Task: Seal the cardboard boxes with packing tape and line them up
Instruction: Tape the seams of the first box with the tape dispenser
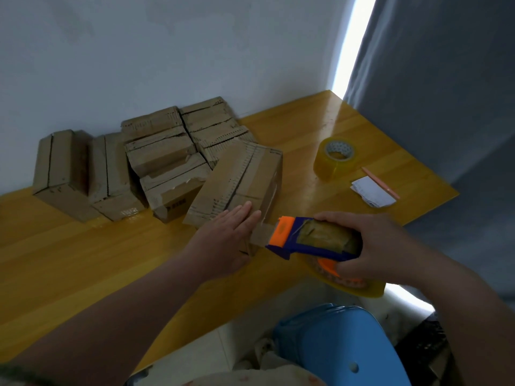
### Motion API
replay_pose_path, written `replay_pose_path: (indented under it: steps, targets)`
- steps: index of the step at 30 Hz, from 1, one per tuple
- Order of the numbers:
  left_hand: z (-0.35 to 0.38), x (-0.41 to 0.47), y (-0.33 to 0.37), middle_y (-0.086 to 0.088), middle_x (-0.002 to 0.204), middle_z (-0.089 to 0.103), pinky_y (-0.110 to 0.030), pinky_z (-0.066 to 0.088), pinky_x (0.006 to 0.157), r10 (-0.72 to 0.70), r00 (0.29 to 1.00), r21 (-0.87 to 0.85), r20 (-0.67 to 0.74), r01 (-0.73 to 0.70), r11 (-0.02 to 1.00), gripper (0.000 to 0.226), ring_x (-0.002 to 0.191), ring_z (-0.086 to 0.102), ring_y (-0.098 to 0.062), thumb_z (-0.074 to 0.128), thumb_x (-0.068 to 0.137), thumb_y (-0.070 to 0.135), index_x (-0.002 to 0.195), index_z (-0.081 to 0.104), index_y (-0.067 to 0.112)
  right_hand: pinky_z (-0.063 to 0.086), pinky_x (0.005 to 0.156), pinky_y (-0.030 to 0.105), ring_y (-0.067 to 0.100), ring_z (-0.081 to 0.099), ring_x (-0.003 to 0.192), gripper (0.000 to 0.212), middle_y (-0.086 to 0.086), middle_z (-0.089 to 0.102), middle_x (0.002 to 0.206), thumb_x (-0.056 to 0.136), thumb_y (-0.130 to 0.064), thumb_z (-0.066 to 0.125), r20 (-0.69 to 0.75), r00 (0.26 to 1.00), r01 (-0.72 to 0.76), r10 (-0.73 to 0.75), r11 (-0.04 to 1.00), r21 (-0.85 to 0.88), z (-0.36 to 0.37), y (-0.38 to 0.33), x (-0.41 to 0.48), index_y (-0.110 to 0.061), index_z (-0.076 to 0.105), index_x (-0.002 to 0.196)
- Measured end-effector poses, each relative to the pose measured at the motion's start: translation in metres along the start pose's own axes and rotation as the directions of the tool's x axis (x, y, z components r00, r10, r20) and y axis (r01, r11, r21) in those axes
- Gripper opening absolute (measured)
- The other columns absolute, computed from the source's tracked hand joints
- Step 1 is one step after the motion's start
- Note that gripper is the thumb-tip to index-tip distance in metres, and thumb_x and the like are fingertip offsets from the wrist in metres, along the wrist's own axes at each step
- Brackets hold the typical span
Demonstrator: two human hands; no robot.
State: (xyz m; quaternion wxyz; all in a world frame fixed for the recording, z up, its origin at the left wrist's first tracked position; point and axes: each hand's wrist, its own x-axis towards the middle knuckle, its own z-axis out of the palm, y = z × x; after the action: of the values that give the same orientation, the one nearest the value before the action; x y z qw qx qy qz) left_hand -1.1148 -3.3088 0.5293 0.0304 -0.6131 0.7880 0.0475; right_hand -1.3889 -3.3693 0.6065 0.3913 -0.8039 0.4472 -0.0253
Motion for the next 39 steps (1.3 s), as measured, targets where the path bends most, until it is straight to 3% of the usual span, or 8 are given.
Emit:
replay_pose_path:
  steps: [6, 13, 17, 22, 26, 30, 35, 39]
  targets:
    - [-0.001, 0.0, -0.002, -0.001, 0.159, -0.012, -0.024, -0.006, 0.111, 0.003, 1.0, -0.03, 0.015, -0.003, 1.0, 0.087, 0.147, -0.005, -0.016, 0.052, 0.093, 0.04, 0.141, -0.02, 0.03, 0.05, 0.067, 0.014, 0.001, 0.058, 0.091, 0.081, -0.015, 0.056, 0.108, 0.063, -0.028, 0.084, 0.099, 0.994, -0.051, 0.043, 0.995, 0.084, 0.034, 0.003, 0.03, -0.043, 0.046, 0.134]
    - [0.0, 0.002, -0.005, 0.001, 0.159, -0.012, -0.024, -0.007, 0.113, -0.006, 0.999, -0.024, 0.05, 0.007, 1.0, 0.088, 0.147, -0.006, -0.014, 0.052, 0.093, 0.025, 0.141, -0.022, 0.025, 0.051, 0.07, 0.017, 0.008, 0.054, 0.095, 0.081, -0.008, 0.048, 0.114, 0.064, -0.025, 0.081, 0.127, 0.988, -0.09, 0.082, 0.994, 0.058, 0.039, -0.007, 0.058, -0.041, 0.047, 0.135]
    - [-0.003, 0.003, -0.005, 0.002, 0.159, -0.012, -0.023, -0.008, 0.111, -0.015, 0.998, -0.04, 0.057, 0.017, 0.999, 0.083, 0.147, -0.006, -0.012, 0.048, 0.094, 0.013, 0.149, -0.014, 0.022, 0.05, 0.07, 0.022, 0.013, 0.054, 0.098, 0.076, -0.003, 0.049, 0.118, 0.06, -0.023, 0.08, 0.157, 0.979, -0.145, 0.133, 0.987, 0.071, 0.033, -0.008, 0.07, -0.042, 0.053, 0.128]
    - [-0.001, 0.004, -0.005, 0.003, 0.159, -0.012, -0.022, -0.009, 0.109, -0.034, 0.998, -0.062, 0.05, 0.037, 0.997, 0.085, 0.146, -0.007, -0.011, 0.047, 0.092, 0.003, 0.151, -0.011, 0.023, 0.056, 0.086, 0.037, 0.02, 0.059, 0.098, 0.066, -0.002, 0.057, 0.113, 0.046, -0.032, 0.075, 0.249, 0.946, -0.259, 0.208, 0.946, 0.195, 0.026, -0.006, 0.078, -0.05, 0.058, 0.107]
    - [-0.003, 0.003, -0.005, 0.004, 0.159, -0.011, -0.022, -0.007, 0.11, -0.034, 0.998, -0.072, 0.045, 0.037, 0.997, 0.086, 0.146, -0.005, -0.011, 0.048, 0.091, 0.001, 0.151, -0.01, 0.023, 0.056, 0.08, 0.032, 0.019, 0.062, 0.092, 0.051, -0.001, 0.063, 0.103, 0.066, -0.015, 0.075, 0.28, 0.935, -0.275, 0.216, 0.942, 0.193, 0.021, -0.008, 0.081, -0.044, 0.062, 0.107]
    - [-0.003, 0.003, -0.005, 0.004, 0.159, -0.011, -0.023, -0.006, 0.11, -0.032, 0.998, -0.071, 0.051, 0.036, 0.997, 0.087, 0.147, -0.004, -0.012, 0.049, 0.091, 0.001, 0.151, -0.01, 0.023, 0.056, 0.076, 0.032, 0.02, 0.064, 0.091, 0.045, 0.001, 0.064, 0.102, 0.064, -0.019, 0.074, 0.295, 0.917, -0.329, 0.27, 0.928, 0.173, 0.016, -0.014, 0.084, -0.045, 0.065, 0.1]
    - [-0.009, 0.002, -0.003, 0.004, 0.159, -0.012, -0.021, -0.006, 0.107, -0.02, 0.998, -0.082, 0.057, 0.024, 0.996, 0.09, 0.146, -0.003, -0.011, 0.047, 0.087, -0.008, 0.151, -0.01, 0.022, 0.052, 0.083, 0.03, 0.016, 0.056, 0.098, 0.054, -0.007, 0.057, 0.105, 0.062, -0.03, 0.076, 0.33, 0.892, -0.321, 0.309, 0.947, -0.02, 0.037, -0.017, 0.085, -0.036, 0.063, 0.114]
    - [-0.012, 0.003, -0.007, 0.005, 0.159, -0.012, -0.021, -0.004, 0.108, 0.002, 0.998, -0.133, 0.068, 0.007, 0.991, 0.09, 0.146, -0.003, -0.011, 0.043, 0.086, -0.013, 0.152, -0.007, 0.022, 0.045, 0.068, 0.022, 0.01, 0.053, 0.087, 0.043, -0.006, 0.057, 0.101, 0.073, -0.024, 0.077, 0.262, 0.915, -0.319, 0.305, 0.948, 0.009, 0.048, -0.014, 0.077, -0.032, 0.06, 0.111]
